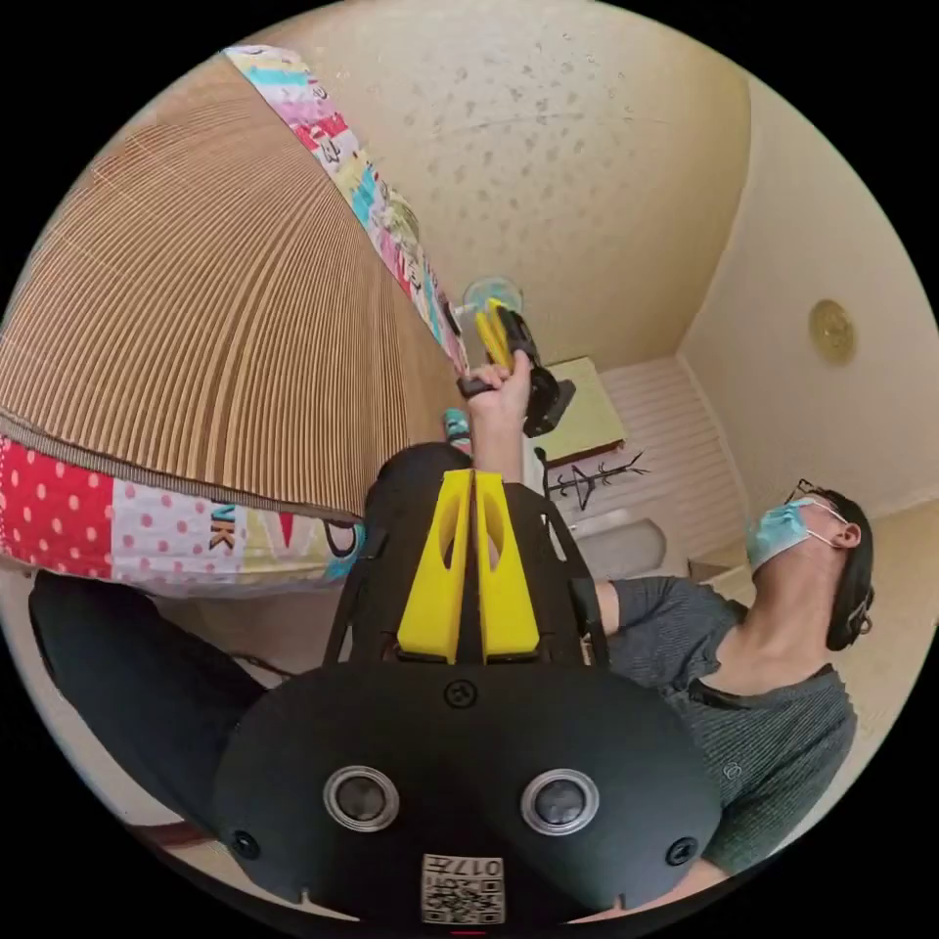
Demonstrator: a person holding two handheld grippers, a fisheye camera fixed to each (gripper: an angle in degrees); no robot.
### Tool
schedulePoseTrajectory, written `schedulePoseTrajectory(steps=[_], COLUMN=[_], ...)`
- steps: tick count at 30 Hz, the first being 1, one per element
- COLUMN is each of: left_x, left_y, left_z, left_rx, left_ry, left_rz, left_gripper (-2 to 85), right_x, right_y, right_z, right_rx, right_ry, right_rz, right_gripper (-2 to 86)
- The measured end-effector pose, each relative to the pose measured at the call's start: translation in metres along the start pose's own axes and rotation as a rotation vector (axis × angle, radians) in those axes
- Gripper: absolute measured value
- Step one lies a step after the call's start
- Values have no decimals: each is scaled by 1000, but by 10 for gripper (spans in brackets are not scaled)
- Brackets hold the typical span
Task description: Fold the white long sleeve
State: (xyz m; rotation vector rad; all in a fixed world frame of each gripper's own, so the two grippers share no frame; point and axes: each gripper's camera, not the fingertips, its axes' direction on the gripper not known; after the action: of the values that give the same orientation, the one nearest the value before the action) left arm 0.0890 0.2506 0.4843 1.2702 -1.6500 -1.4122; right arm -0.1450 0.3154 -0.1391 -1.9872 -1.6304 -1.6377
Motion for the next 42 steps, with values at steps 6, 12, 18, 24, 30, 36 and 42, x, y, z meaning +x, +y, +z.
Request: schedulePoseTrajectory(steps=[6, 12, 18, 24, 30, 36, 42], left_x=[26, 20, 18, 31, 21, 23, 18], left_y=[29, 61, 71, 85, 95, 104, 120], left_z=[-61, -120, -107, -104, -89, -77, -60], left_rx=[-4, 210, 98, 76, 8, -71, -82], left_ry=[-277, -228, -195, -154, -117, -70, 37], left_rz=[130, 134, 162, 234, 235, 305, 310], left_gripper=[-6, -8, -10, -10, -9, -8, -5], right_x=[83, 196, 183, 11, -143, -144, -92], right_y=[-47, -19, 8, 10, 144, 227, 201], right_z=[-236, -351, -354, -284, -193, -175, -145], right_rx=[331, 263, 276, 124, -281, -232, -317], right_ry=[409, 884, 520, 352, -69, 127, 134], right_rz=[91, 231, 135, -373, -738, -692, -572], right_gripper=[98, 136, 45, 32, 41, 68, 137])
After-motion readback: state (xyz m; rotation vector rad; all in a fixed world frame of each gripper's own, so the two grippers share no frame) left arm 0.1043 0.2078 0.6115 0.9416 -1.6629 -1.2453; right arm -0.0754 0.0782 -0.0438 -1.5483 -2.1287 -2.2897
